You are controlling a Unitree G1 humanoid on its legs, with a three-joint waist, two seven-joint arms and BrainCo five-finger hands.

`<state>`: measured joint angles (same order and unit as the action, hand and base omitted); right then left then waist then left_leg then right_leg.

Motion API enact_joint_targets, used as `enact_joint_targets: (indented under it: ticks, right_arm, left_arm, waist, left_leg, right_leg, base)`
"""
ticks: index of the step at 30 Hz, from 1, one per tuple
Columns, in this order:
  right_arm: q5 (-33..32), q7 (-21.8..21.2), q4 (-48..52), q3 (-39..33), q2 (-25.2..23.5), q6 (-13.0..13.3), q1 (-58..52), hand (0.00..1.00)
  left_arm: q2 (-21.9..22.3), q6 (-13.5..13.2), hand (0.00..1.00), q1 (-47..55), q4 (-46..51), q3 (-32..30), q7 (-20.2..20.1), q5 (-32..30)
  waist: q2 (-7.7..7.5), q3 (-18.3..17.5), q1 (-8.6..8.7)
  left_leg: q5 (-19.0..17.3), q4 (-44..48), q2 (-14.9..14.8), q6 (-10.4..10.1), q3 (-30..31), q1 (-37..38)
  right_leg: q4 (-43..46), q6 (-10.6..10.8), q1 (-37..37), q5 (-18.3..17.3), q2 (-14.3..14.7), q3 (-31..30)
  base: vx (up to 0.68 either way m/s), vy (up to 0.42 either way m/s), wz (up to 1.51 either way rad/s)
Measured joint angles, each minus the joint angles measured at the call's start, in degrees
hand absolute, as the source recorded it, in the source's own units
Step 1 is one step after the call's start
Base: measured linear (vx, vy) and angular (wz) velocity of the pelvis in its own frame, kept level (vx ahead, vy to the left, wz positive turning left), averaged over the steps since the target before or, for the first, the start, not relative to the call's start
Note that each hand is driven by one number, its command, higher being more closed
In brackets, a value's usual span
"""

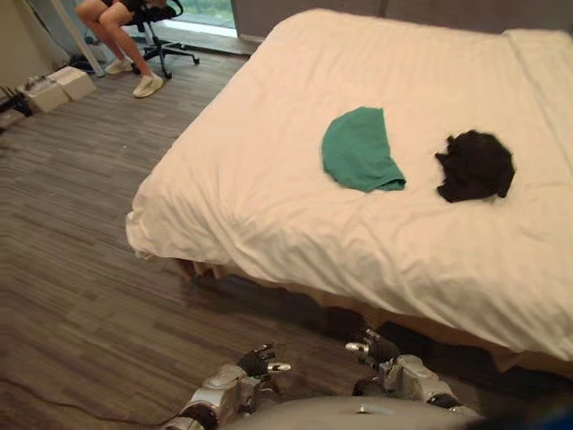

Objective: Tidy the bed and pick cloth on bed and put in laundry

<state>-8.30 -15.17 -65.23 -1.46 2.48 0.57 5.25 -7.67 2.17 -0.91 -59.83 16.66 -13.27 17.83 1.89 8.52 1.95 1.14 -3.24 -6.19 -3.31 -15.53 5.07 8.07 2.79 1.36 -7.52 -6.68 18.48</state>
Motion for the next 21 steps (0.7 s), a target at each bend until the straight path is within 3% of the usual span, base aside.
enact_joint_targets:
  ticks: [3, 6, 8, 9, 10, 11, 12, 13, 14, 15, 17, 19, 21]
  right_arm:
    - [0.7, 0.4, -0.1, 0.8, -0.3, 0.0, 0.3, 0.0]
    - [0.6, 1.7, -1.1, 3.6, -0.1, -0.3, 1.1, 0.0]
    - [0.6, 1.6, -1.4, 5.9, -0.3, -1.5, 1.0, 0.0]
    - [0.6, 1.6, -1.4, 6.4, -0.2, -1.8, 0.8, 0.0]
    - [0.7, 1.5, -0.8, 6.9, -0.2, -2.4, 0.8, 0.0]
    - [0.7, 1.6, -0.7, 6.7, 0.6, -2.8, 0.9, 0.0]
    - [0.7, 1.6, -0.9, 6.7, 0.9, -3.0, 0.7, 0.0]
    - [0.7, 1.6, -1.0, 6.8, 1.1, -3.5, 0.6, 0.0]
    - [0.7, 1.5, -0.9, 6.8, 1.4, -3.5, 0.5, 0.0]
    - [0.7, 1.4, -0.8, 6.9, 1.9, -3.5, 0.6, 0.0]
    - [0.7, 1.3, -1.1, 6.6, 1.3, -3.5, 0.5, 0.0]
    - [0.7, 1.6, -1.2, 6.1, 1.2, -3.6, 0.3, 0.0]
    - [0.7, 2.2, -1.1, 4.8, 1.2, -3.9, -0.4, 0.0]
  left_arm:
    - [0.0, -0.5, 0.0, 0.3, 0.0, -1.9, 0.8, -1.4]
    - [0.3, -2.2, 0.0, 0.3, 0.0, -4.5, 2.2, -1.6]
    - [0.3, -4.5, 0.0, 0.3, 0.3, -7.9, 2.7, -1.8]
    - [0.5, -4.8, 0.0, 0.3, 0.6, -8.9, 2.9, -1.8]
    - [1.0, -4.9, 0.0, 0.4, 0.5, -10.6, 3.3, -1.7]
    - [2.1, -4.6, 0.0, 0.5, 0.4, -11.0, 3.3, -1.6]
    - [2.5, -4.5, 0.0, 0.7, 0.4, -10.9, 3.2, -1.5]
    - [2.8, -4.5, 0.0, 0.7, 0.4, -10.4, 3.2, -1.4]
    - [3.2, -4.5, 0.0, 0.7, 0.3, -10.0, 3.1, -1.5]
    - [3.6, -4.4, 0.0, 0.7, 0.2, -9.8, 3.0, -1.6]
    - [3.1, -4.1, 0.0, -0.2, 0.1, -9.5, 2.7, -3.1]
    - [2.7, -4.0, 0.0, -0.3, 0.0, -8.6, 2.3, -3.9]
    - [3.0, -3.6, 0.0, -0.3, 0.0, -7.5, 2.3, -3.8]
  waist:
    - [-0.72, 0.0, -0.06]
    - [-1.55, 0.2, -1.51]
    - [-3.19, 0.3, -1.82]
    - [-3.13, 0.5, -1.7]
    - [-2.05, 1.1, -2.04]
    - [-0.43, 0.9, -2.4]
    - [-0.03, 0.7, -2.39]
    - [0.15, 0.6, -2.39]
    - [1.17, 0.5, -2.35]
    - [2.71, 0.5, -2.48]
    - [-0.2, 0.9, -2.2]
    - [-1.7, 0.5, -2.1]
    - [-1.8, 0.0, -1.88]
  left_leg:
    - [0.1, -0.6, -0.5, -0.3, -1.0, 0.5]
    - [-3.2, 6.1, -2.0, -1.9, -4.2, -0.8]
    - [-4.0, 24.9, -4.9, -2.8, -5.6, -7.9]
    - [-4.0, 30.4, -6.3, -2.8, -5.3, -9.6]
    - [-6.7, 37.7, -8.3, -2.3, -4.3, -12.3]
    - [-9.9, 35.1, -8.3, -2.0, -2.8, -12.0]
    - [-10.1, 32.1, -7.6, -1.7, -2.5, -11.8]
    - [-8.8, 22.5, -5.5, -1.7, -2.0, -10.5]
    - [-2.5, 13.7, -4.7, -2.1, 0.2, -9.4]
    - [0.3, 12.0, -5.2, -0.8, 1.4, -9.6]
    - [-1.2, 10.4, -3.7, -1.1, 0.2, -7.9]
    - [-0.3, 6.7, -1.9, -0.9, -1.2, -5.5]
    - [0.5, 2.1, 0.3, -0.3, -2.6, -2.2]
  right_leg:
    - [-0.5, 0.0, 0.1, 0.0, 0.6, -0.4]
    - [-0.7, -0.1, 0.0, -0.8, 0.7, -3.2]
    - [-2.3, -0.4, 1.2, -0.4, 0.5, -6.3]
    - [-2.6, -1.2, 2.0, 0.1, 0.8, -7.4]
    - [-2.4, -2.0, 3.3, 0.5, 1.6, -9.5]
    - [-1.8, -2.2, 3.6, 0.4, 2.0, -11.3]
    - [-1.5, -2.2, 3.4, 0.4, 2.0, -12.2]
    - [-0.9, -2.0, 3.0, 0.3, 2.0, -14.7]
    - [-0.6, -1.4, 2.4, 0.1, 3.2, -16.5]
    - [-0.7, -1.1, 2.2, -0.1, 4.5, -17.1]
    - [-2.0, 0.3, 2.9, -0.4, 2.9, -18.4]
    - [-1.9, 0.7, 3.2, -0.6, 1.4, -18.5]
    - [-1.3, 1.7, 3.3, -1.6, -0.2, -19.4]
  base:
    - [-0.01, -0.05, -0.13]
    - [0.05, -0.019, -0.49]
    - [-0.02, -0.138, -0.52]
    - [-0.03, -0.19, -0.64]
    - [-0.09, -0.131, -0.91]
    - [-0.13, -0.11, -1.0]
    - [-0.2, -0.087, -1.08]
    - [-0.25, -0.039, -1.03]
    - [-0.26, -0.011, -0.99]
    - [-0.13, 0.044, -0.65]
    - [0.03, 0.075, -0.25]
    - [0.07, 0.067, -0.14]
    - [0.1, 0.071, -0.22]
